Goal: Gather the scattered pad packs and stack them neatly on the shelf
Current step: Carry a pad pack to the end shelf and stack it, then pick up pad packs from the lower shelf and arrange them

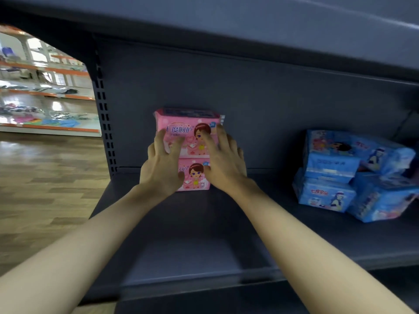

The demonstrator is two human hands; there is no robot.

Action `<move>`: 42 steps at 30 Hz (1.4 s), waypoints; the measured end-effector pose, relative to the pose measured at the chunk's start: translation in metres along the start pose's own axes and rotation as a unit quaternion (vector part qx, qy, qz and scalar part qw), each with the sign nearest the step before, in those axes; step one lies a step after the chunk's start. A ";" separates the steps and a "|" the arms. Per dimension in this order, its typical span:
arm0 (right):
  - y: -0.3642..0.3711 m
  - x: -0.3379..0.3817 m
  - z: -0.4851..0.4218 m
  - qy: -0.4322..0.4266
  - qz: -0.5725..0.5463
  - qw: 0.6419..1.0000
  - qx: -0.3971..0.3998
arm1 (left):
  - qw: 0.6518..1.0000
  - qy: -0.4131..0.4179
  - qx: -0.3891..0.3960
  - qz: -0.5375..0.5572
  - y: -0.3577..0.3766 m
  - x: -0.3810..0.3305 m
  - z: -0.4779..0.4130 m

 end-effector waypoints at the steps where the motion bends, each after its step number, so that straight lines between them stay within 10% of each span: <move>1: 0.000 -0.001 0.007 0.004 0.002 1.000 0.008 | 1.000 0.003 0.011 -0.007 0.000 -0.003 0.005; 17: -0.002 -0.066 0.117 0.127 0.032 0.984 0.117 | 0.978 0.165 0.125 0.026 0.042 -0.098 0.075; 42: -0.075 -0.248 0.160 0.193 0.086 0.976 0.060 | 0.956 0.220 0.144 0.130 0.101 -0.302 0.069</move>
Point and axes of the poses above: each hand's wrist, its own z-axis away from the middle knuckle, its own y-axis out of the palm, x = y × z, the point moved 7 cm from there along -z, towards the middle knuckle, and after that the axes turned 10 degrees about -x, right-handed, at the moved point
